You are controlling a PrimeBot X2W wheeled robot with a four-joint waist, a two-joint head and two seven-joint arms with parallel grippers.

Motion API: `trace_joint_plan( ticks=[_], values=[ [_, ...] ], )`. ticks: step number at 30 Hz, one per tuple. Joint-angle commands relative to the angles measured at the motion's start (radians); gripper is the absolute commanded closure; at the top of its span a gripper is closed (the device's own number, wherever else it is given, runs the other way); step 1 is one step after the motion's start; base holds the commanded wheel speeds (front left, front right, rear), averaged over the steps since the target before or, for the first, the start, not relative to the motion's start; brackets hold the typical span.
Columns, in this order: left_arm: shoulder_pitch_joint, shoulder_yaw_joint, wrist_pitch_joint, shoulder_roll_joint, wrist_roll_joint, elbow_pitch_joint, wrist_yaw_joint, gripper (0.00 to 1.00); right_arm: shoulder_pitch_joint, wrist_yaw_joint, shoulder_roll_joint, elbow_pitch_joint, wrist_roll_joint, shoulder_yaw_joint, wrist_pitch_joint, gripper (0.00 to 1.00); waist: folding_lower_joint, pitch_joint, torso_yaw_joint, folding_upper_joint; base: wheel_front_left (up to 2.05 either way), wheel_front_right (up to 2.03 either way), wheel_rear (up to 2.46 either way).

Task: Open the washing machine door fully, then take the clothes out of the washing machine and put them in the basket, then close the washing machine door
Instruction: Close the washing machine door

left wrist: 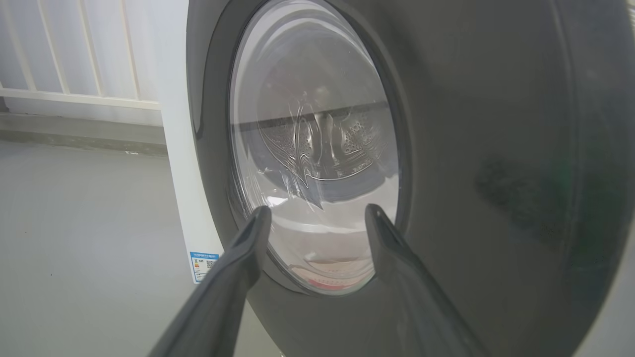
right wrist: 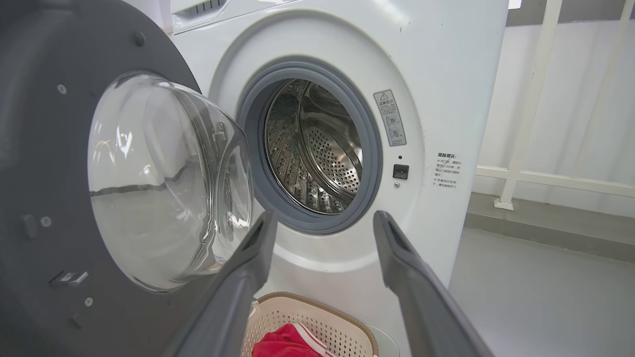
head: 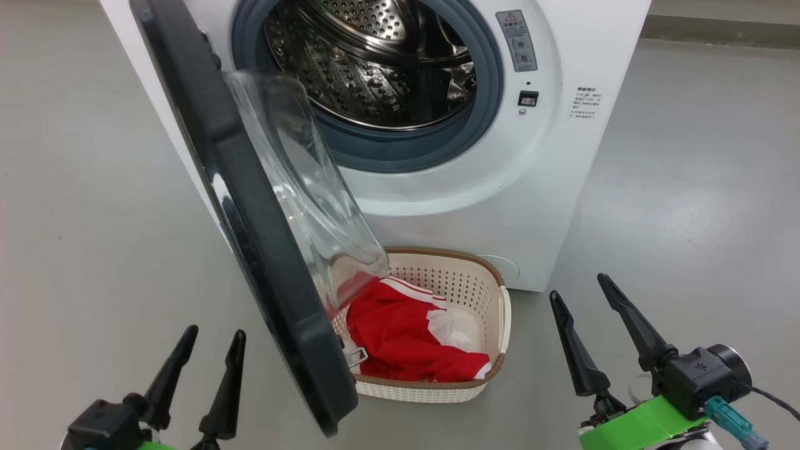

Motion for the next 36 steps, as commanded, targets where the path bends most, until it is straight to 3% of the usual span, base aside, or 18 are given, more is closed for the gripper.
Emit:
trace_joint_plan(
  ticks=[1,5,6,7,8,16,23,26,28,32,36],
  values=[
    [-0.039,0.038,-0.012,0.014,0.014,-0.017,-0.003,0.00,-0.026,0.006,0.000,-0.025,-0.002,0.023,-0.007,0.00,0.0000,0.001,0.000,-0.0001,0.00,0.00,0.00],
    [-0.044,0.041,-0.012,0.009,0.008,-0.019,-0.003,0.00,-0.028,0.006,0.000,-0.025,0.000,0.025,-0.007,0.00,0.0000,0.003,0.000,-0.0001,0.00,0.00,0.00],
    [-0.045,0.039,-0.012,0.009,0.007,-0.019,-0.003,0.18,-0.027,0.006,0.000,-0.025,0.000,0.025,-0.007,0.00,0.0000,0.003,0.000,-0.0001,0.00,0.00,0.00],
    [-0.046,0.038,-0.012,0.008,0.005,-0.018,-0.003,0.63,-0.026,0.006,0.000,-0.025,0.001,0.026,-0.007,0.00,0.0000,0.002,-0.001,-0.0001,0.00,0.00,0.00],
    [-0.046,0.035,-0.012,0.007,0.001,-0.018,-0.004,1.00,-0.026,0.006,0.000,-0.025,0.001,0.026,-0.007,0.00,0.0000,0.001,-0.001,-0.0001,0.00,0.00,0.00],
    [-0.092,0.069,0.038,-0.023,-0.173,-0.067,-0.005,1.00,-0.022,0.006,0.000,-0.025,0.002,0.024,-0.007,0.00,0.0000,-0.002,0.006,-0.0001,0.00,0.00,0.00],
    [-0.183,0.196,0.179,-0.086,-0.566,-0.153,0.003,1.00,-0.028,0.006,0.000,-0.025,-0.002,0.025,-0.007,0.00,0.0000,0.006,0.006,-0.0001,0.00,0.00,0.00],
    [-0.225,0.257,0.261,-0.104,-0.740,-0.178,0.044,1.00,-0.029,0.006,0.000,-0.026,-0.003,0.026,-0.007,0.00,0.0000,0.011,0.001,-0.0001,0.00,0.00,0.00],
    [-0.239,0.273,0.293,-0.108,-0.796,-0.185,0.062,1.00,-0.028,0.006,0.000,-0.026,-0.004,0.026,-0.007,0.00,0.0000,0.013,-0.001,-0.0001,0.00,0.00,0.00],
    [-0.281,0.315,0.460,-0.124,-1.037,-0.205,0.175,1.00,-0.030,0.006,0.000,-0.024,-0.004,0.026,-0.007,0.00,0.0000,0.017,-0.008,-0.0001,0.00,0.00,0.00],
    [-0.297,0.340,0.596,-0.102,-1.178,-0.246,0.279,1.00,-0.035,0.006,0.000,-0.022,-0.003,0.028,-0.007,0.00,0.0000,0.021,-0.016,-0.0001,0.00,0.00,0.00]
  ],
)
